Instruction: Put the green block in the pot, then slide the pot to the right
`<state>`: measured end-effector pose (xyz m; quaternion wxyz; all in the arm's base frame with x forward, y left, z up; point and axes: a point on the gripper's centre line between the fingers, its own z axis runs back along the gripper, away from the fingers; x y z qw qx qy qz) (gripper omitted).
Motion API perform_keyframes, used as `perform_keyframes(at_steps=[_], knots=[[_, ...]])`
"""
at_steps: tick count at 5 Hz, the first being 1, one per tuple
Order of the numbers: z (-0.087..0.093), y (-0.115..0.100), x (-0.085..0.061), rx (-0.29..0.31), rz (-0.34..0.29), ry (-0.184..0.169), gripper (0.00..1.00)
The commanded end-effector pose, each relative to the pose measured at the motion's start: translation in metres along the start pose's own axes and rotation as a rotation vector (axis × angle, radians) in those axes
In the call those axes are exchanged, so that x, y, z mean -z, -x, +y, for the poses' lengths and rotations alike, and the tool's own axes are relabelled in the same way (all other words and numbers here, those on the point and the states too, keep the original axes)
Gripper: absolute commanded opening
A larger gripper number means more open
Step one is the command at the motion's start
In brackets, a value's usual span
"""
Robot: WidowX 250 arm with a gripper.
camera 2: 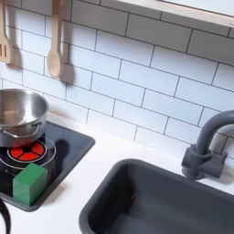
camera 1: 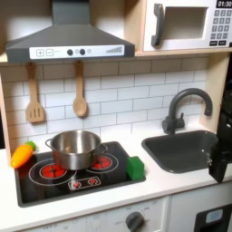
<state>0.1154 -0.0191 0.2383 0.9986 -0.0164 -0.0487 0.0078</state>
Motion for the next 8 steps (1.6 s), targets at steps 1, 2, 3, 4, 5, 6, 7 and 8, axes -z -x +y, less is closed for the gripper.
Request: perform_keyframes(at_steps=[1, 2, 3, 4, 5, 6, 7, 8], knots=[[0.000, 0.000, 0.000, 0.000, -0.002, 0.000, 1.00], [0.008, -0.013, 0.001, -0.020, -0.005, -0.012, 1.00], [0.015, -0.024, 0.005, -0.039, 0.004, -0.018, 1.00], [0.020, -0.036, 0.004, -0.054, -0.009, -0.025, 1.00], [0.025, -0.046, 0.005, -0.061, -0.021, -0.033, 1.00], [0.030, -0.061, 0.008, -0.050, -0.024, -0.041, 1.00], [0.031, -0.075, 0.011, -0.063, -0.030, -0.045, 1.00], [0.033, -0.087, 0.013, -0.072, -0.031, -0.053, 1.00]])
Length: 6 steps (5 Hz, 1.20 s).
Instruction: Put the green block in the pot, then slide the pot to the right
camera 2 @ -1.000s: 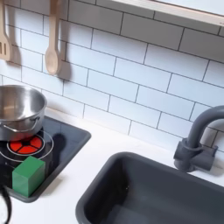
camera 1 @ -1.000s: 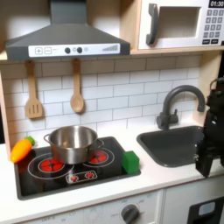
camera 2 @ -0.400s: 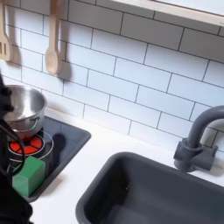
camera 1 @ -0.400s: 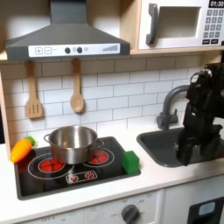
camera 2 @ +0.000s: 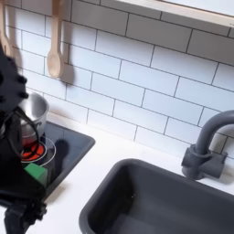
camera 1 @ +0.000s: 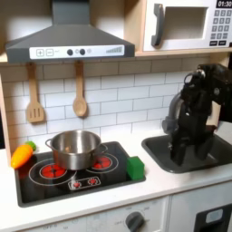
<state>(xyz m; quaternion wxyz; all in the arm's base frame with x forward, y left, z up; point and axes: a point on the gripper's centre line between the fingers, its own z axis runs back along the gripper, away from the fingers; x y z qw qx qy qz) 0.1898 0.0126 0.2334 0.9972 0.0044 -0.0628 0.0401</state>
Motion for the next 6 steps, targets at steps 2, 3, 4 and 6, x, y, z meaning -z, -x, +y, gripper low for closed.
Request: perform_keyframes(at_steps=[2, 3, 4, 6], knots=[[0.008, -0.042, 0.009, -0.040, -0.007, -0.027, 1.00], [0.010, -0.057, 0.013, -0.051, -0.008, -0.032, 1.00], [0.011, -0.068, 0.014, -0.057, -0.011, -0.034, 1.00], [0.023, -0.084, 0.014, -0.078, -0.018, -0.046, 1.00]])
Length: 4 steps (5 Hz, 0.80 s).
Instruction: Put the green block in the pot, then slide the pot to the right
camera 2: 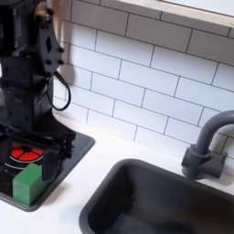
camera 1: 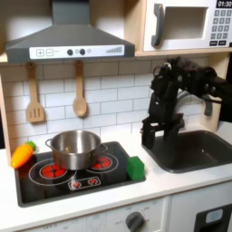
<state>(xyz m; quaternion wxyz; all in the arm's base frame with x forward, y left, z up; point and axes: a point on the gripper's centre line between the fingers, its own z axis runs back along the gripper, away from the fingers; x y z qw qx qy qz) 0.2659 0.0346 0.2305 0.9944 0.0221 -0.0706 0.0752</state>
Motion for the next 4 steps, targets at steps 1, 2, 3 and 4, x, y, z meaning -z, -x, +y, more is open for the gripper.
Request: perform_keyframes(at_steps=[1, 2, 3, 4], knots=[[0.012, -0.014, 0.007, -0.011, 0.014, -0.014, 1.00], [0.016, -0.022, 0.015, -0.008, 0.025, -0.019, 1.00], [0.018, -0.026, 0.025, -0.011, 0.041, -0.026, 1.00], [0.016, -0.033, 0.034, -0.008, 0.053, -0.027, 1.00]])
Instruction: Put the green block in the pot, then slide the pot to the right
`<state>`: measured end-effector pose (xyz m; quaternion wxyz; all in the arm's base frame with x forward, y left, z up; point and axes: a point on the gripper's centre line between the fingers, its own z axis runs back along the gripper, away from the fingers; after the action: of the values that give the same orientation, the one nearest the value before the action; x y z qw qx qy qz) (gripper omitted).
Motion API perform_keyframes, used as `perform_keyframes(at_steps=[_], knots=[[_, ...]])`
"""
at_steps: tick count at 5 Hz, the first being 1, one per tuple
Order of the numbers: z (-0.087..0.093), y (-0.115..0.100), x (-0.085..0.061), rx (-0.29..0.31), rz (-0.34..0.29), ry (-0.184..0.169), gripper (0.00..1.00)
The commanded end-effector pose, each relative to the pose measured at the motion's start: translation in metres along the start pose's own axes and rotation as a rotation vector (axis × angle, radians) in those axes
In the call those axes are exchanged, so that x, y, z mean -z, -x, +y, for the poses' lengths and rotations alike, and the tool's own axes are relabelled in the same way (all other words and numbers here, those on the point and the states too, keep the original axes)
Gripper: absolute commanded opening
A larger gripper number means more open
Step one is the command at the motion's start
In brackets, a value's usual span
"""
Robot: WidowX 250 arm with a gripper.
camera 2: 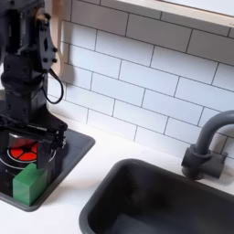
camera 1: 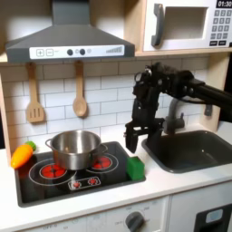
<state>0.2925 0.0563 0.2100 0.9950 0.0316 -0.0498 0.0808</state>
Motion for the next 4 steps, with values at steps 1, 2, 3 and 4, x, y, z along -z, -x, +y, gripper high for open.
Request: perform_keyframes(at_steps=[1, 2, 3, 4], knots=[[-0.001, -0.014, 0.016, 0.001, 0.024, -0.012, 1.00], [0.000, -0.015, 0.022, -0.013, 0.034, -0.012, 1.00], [-0.002, -0.010, 0.028, 0.002, 0.049, -0.014, 1.00], [-0.003, -0.010, 0.031, 0.000, 0.054, -0.016, 1.00]])
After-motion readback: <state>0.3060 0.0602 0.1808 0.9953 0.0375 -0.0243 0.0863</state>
